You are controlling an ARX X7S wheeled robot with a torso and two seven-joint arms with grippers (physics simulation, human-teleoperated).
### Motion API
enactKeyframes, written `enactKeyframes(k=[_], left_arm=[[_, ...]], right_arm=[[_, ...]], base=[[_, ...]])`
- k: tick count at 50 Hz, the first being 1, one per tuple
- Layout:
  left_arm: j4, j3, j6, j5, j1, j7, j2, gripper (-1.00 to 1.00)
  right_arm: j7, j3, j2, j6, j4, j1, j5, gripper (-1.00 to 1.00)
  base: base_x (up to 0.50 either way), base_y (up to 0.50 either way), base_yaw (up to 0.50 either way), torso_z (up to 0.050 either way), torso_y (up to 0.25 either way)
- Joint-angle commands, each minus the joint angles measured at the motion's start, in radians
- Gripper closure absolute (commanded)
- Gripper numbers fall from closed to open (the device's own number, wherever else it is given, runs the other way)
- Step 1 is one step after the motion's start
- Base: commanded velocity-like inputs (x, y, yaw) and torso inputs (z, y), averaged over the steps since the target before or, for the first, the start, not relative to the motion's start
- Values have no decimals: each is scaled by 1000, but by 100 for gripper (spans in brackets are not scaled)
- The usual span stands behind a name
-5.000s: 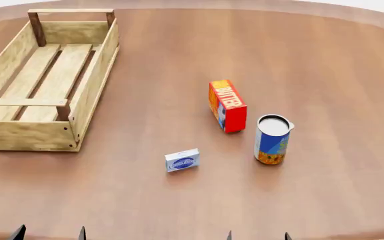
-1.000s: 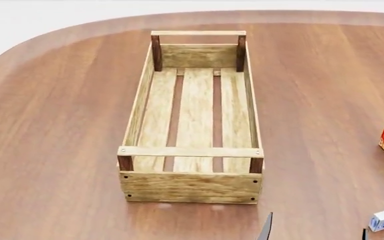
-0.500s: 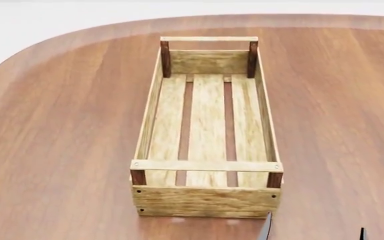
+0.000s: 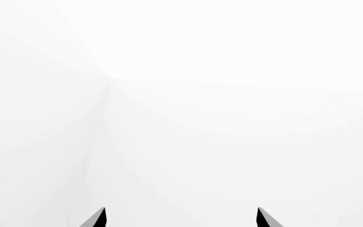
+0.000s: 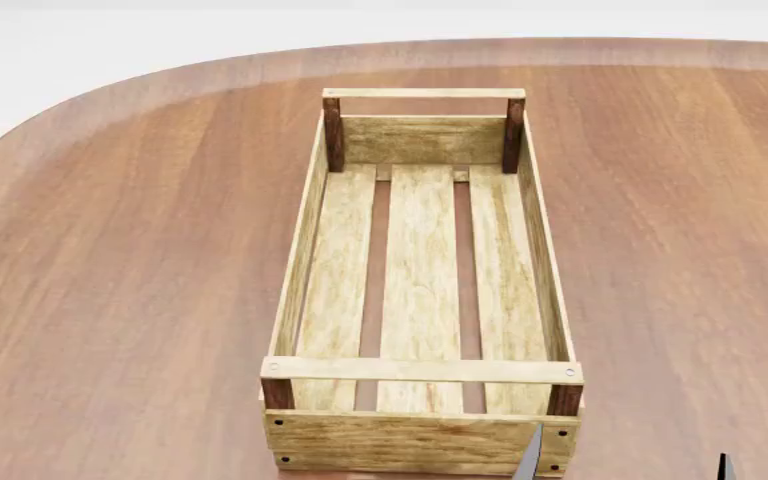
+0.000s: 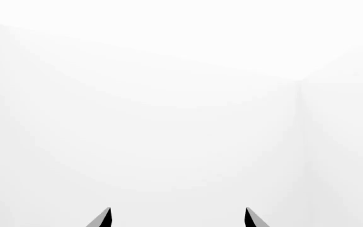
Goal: Pick up the cream cheese and put it in the tray.
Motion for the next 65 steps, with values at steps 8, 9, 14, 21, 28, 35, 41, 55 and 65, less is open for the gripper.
enactKeyframes(k=[8, 9, 14, 21, 28, 35, 41, 55, 65], left_arm=[[1, 7, 2, 2, -1, -11, -8, -100], [0, 8, 2, 2, -1, -12, -8, -100], [1, 8, 4, 3, 1, -16, -11, -100], [-2, 11, 7, 3, -1, -19, -13, -100], [-2, 12, 5, 6, -2, -24, -15, -100], [1, 14, 5, 5, -1, -28, -18, -100], [0, 16, 4, 5, -2, -30, -21, -100], [-2, 21, 7, 5, -2, -37, -27, -100], [-2, 24, 6, 8, -2, -42, -30, -100]], right_arm=[[7, -9, 10, 4, 0, 3, 13, -100], [7, -10, 10, 3, 1, 3, 12, -100], [9, -14, 12, 3, 1, 3, 10, -100], [12, -20, 14, 5, 1, 3, 6, -100], [17, -24, 16, 5, 7, 6, 2, -100], [21, -25, 19, 7, 6, 6, 4, -100], [23, -28, 21, 9, 6, 8, 6, -100], [30, -33, 26, 13, 4, 10, 5, -100], [35, -36, 30, 16, 5, 11, 5, -100]], base=[[212, 0, 0, 0, 0], [227, 0, 0, 0, 0], [232, 0, 0, 0, 0], [228, 0, 0, 0, 0], [229, 0, 0, 0, 0], [229, 0, 0, 0, 0], [228, 0, 0, 0, 0], [227, 0, 0, 0, 1], [229, 0, 0, 0, 0]])
